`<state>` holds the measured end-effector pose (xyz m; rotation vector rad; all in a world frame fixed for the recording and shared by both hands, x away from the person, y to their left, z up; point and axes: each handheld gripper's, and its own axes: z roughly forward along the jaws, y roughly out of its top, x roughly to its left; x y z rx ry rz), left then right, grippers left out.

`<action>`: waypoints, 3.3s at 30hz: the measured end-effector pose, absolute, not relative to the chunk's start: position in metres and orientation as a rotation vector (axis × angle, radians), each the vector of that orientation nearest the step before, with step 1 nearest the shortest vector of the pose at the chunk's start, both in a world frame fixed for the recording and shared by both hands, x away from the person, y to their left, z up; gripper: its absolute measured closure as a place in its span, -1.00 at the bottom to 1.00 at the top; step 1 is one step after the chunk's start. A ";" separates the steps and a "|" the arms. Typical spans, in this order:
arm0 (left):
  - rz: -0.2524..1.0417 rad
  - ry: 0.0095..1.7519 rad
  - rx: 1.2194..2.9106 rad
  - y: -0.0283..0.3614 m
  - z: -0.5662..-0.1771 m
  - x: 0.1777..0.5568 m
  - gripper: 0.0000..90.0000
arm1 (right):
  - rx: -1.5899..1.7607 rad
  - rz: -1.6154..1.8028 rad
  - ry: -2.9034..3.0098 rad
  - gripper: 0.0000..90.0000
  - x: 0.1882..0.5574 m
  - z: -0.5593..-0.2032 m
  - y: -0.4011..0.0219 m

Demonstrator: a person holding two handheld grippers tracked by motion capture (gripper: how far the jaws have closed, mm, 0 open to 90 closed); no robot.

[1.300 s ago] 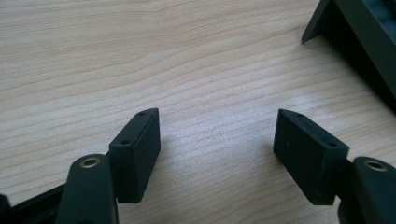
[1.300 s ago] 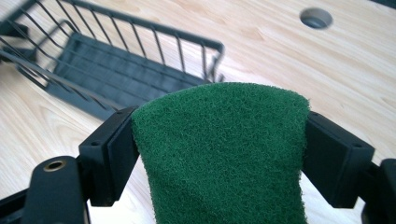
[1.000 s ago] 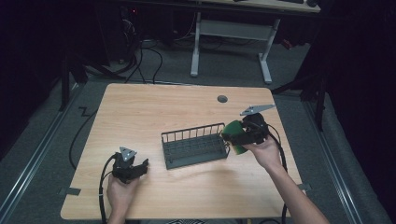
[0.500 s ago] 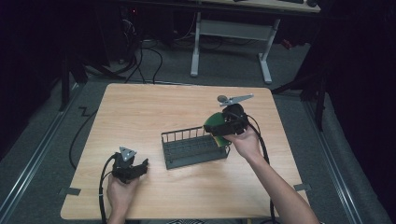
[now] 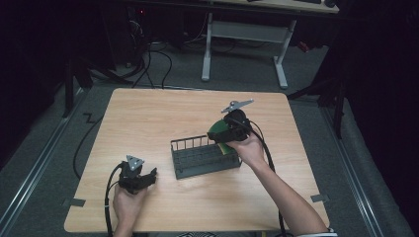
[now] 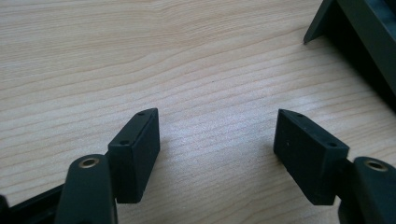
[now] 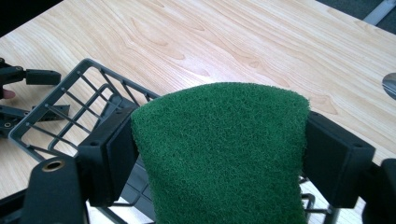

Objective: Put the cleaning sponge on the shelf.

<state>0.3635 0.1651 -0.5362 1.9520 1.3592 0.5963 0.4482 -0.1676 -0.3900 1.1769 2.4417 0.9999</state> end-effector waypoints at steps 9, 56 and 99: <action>0.596 1.359 1.952 0.165 -0.536 0.364 -0.29 | 1.181 0.974 2.431 -0.58 0.454 -0.398 -0.159; 0.594 1.359 1.952 0.165 -0.536 0.364 -0.29 | 1.219 0.912 2.423 -0.60 0.446 -0.415 -0.165; 0.595 1.359 1.952 0.165 -0.536 0.364 -0.29 | 1.208 1.028 2.384 -0.57 0.431 -0.417 -0.193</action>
